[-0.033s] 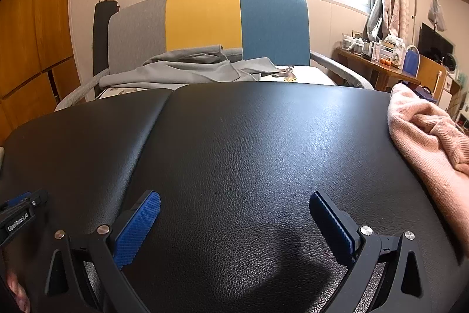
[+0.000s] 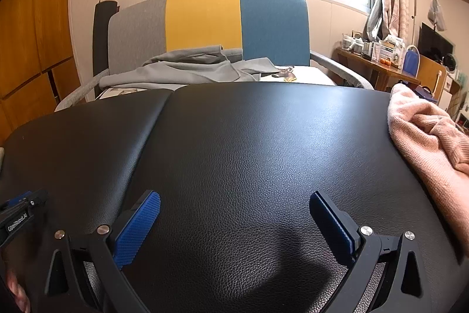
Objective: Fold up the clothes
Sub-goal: 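Move both grippers over the table toward the pink knit sweater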
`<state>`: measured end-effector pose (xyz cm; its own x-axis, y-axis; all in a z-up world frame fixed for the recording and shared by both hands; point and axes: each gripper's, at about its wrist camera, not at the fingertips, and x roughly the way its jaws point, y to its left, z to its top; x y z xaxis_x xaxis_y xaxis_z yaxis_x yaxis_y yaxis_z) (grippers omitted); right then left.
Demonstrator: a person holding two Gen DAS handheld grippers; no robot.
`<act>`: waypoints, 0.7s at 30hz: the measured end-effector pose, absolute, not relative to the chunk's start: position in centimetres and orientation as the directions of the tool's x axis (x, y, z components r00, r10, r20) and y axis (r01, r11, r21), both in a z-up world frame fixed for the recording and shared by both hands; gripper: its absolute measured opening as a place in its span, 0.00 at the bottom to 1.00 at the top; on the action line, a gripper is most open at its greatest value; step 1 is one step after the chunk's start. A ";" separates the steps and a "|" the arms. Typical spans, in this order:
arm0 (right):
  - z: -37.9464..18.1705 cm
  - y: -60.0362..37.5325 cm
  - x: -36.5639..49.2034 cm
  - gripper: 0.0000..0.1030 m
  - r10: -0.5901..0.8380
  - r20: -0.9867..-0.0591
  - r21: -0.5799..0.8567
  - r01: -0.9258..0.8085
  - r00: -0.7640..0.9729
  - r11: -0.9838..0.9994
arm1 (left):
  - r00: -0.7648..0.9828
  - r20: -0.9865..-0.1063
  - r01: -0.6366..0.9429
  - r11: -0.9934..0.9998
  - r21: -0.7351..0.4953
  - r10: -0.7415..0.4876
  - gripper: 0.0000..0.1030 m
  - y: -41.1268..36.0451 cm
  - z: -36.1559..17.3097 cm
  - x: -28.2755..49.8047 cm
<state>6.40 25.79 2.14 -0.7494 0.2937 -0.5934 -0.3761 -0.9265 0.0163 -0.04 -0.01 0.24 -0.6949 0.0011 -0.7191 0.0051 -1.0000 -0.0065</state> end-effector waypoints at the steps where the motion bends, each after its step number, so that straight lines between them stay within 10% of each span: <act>1: 2.1 25.8 6.5 1.00 0.299 -0.590 0.017 -0.382 -0.750 -0.924 | -0.705 -0.709 0.009 -1.000 0.002 -0.008 0.24 0.0 0.4 -0.1; 10: 1.9 26.2 7.8 1.00 0.349 -0.557 0.028 -0.437 -0.754 -0.899 | -0.840 -0.535 0.033 -0.993 0.116 -0.091 0.26 1.9 4.9 2.5; 21: 3.1 27.8 9.9 1.00 0.376 -0.502 0.115 -0.491 -0.779 -0.863 | -0.813 -0.558 -0.217 -0.976 0.025 0.167 0.31 6.8 8.6 7.1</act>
